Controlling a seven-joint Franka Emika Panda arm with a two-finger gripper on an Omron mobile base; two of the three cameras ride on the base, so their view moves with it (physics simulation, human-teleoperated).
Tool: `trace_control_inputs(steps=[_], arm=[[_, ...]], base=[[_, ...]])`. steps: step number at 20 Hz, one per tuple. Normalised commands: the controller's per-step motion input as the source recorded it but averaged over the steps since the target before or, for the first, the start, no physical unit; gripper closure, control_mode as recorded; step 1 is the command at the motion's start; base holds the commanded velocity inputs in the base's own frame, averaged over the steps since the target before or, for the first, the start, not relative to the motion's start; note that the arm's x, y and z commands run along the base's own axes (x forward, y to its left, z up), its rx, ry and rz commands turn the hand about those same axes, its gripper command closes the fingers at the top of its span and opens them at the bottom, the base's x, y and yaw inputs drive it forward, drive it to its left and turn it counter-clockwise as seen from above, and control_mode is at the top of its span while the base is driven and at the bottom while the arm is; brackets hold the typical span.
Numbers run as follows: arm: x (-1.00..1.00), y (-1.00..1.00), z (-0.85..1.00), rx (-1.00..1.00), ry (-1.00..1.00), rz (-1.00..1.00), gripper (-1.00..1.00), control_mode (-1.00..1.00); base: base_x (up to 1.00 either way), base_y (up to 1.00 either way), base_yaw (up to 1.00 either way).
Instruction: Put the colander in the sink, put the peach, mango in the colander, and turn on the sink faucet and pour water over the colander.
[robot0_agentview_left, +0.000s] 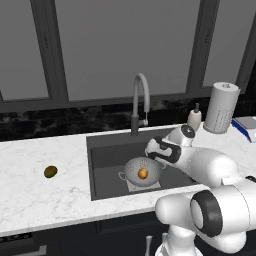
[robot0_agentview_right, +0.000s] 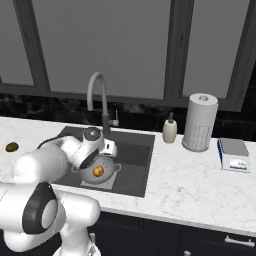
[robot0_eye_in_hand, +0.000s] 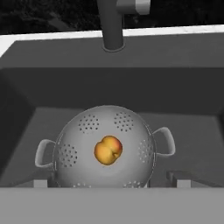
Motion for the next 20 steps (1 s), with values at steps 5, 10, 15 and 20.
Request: trace_control_inputs(steps=[5, 10, 15, 20], arm=[[-0.23, 0.12, 0.97, 0.00, -0.01, 0.00, -1.00, -1.00], [-0.89, 0.42, 0.70, 0.00, 0.03, 0.00, -1.00, -1.00], [-0.88, 0.71, 0.34, 0.00, 0.05, 0.05, -1.00, -1.00], [-0.55, 1.00, 0.26, 0.00, 0.06, 0.04, -1.00, -1.00]], base=[[0.00, 0.00, 0.00], [0.00, 0.00, 0.00], [0.00, 0.00, 0.00], [0.00, 0.00, 0.00]])
